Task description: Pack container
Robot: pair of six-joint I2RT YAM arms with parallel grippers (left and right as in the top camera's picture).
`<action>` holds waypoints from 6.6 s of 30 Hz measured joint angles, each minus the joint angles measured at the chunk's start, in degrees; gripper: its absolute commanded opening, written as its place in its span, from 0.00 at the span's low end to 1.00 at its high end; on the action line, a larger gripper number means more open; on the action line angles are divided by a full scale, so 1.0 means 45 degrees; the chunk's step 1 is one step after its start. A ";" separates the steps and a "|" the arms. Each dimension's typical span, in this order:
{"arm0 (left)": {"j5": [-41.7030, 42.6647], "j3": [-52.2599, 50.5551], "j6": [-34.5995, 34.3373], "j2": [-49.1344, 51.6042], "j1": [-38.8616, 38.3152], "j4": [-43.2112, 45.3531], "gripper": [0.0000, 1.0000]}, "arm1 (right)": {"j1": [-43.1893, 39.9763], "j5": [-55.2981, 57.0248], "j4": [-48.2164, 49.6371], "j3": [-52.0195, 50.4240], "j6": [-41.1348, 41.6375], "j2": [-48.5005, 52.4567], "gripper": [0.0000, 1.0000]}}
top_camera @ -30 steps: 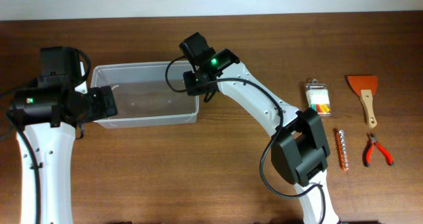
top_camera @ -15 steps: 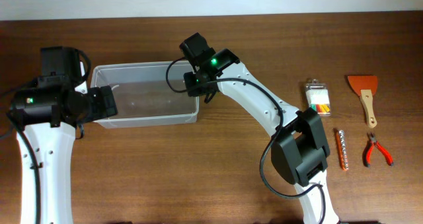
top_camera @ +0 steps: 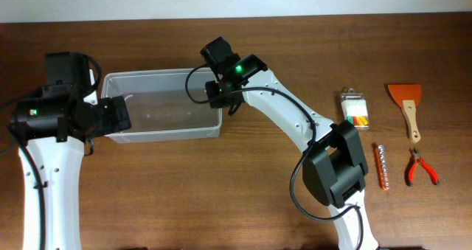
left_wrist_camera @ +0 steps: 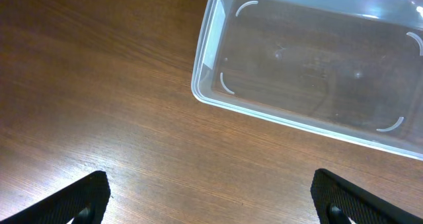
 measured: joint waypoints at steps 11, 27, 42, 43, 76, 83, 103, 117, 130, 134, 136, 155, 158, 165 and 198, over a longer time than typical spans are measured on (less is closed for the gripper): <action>0.0005 0.0000 0.0000 0.0000 0.0000 -0.0107 0.99 | 0.0000 -0.0005 0.0005 0.0000 -0.0010 0.0000 0.23; 0.0005 0.0000 0.0000 0.0000 0.0000 -0.0136 0.99 | 0.0000 0.0000 -0.0049 0.0000 -0.0015 0.0000 0.60; 0.0015 0.0000 0.0000 0.0000 0.0000 0.0039 0.99 | -0.0068 0.0000 -0.1292 0.1948 -0.0724 0.0189 0.99; 0.0015 0.0000 0.0000 0.0000 0.0000 0.0039 0.99 | -0.0112 -0.0005 -0.1593 0.2477 -0.0787 0.0209 0.99; 0.2365 -0.0083 0.4138 0.5081 0.3259 0.4886 0.99 | -0.8767 -0.1404 -0.9593 0.9151 -0.2113 0.0165 0.99; 0.2705 -0.0083 0.5129 0.5561 0.2608 0.5649 0.99 | -0.8767 -0.1472 -0.9593 0.9151 -0.2283 0.0165 0.99; 0.2681 -0.0092 0.5158 0.7451 0.1991 0.6120 0.58 | -0.8767 -0.1467 -0.9593 0.9151 -0.2404 0.0165 0.99; 0.2681 0.0034 0.4687 0.7451 0.1991 0.6120 0.29 | -0.8767 -0.1467 -0.9593 0.9151 -0.2565 0.0165 0.99; 0.2501 0.0466 0.4498 0.7451 0.1991 0.6057 0.02 | -0.8767 -0.1467 -0.9593 0.9151 -0.2560 0.0165 0.99; 0.2526 0.0486 0.4483 0.7451 0.1991 0.6052 0.02 | -0.8767 -0.1467 -0.9593 0.9151 -0.2555 0.0165 0.99; 0.2545 0.0486 0.4483 0.7451 0.1991 0.6052 0.02 | -0.8767 -0.1467 -0.9593 0.9151 -0.2555 0.0165 0.99; 0.2914 0.3929 0.4444 0.7451 0.1015 0.3143 0.02 | -0.8767 -0.1457 -0.9593 0.9151 -0.2560 0.0165 0.99; 0.3041 0.4119 0.4391 0.7451 0.0461 0.2744 0.02 | -0.8767 -0.1360 -0.9593 0.9151 -0.2565 0.0165 0.99; 0.3186 0.4119 0.4061 0.7451 -0.0899 0.1919 0.02 | -0.8767 -0.1171 -0.9598 0.9151 -0.2560 0.0165 0.99; 0.3497 0.4119 -0.0918 0.7451 -0.3026 0.0821 0.02 | -0.8767 -0.1015 -0.9593 0.9151 -0.2565 0.0165 0.99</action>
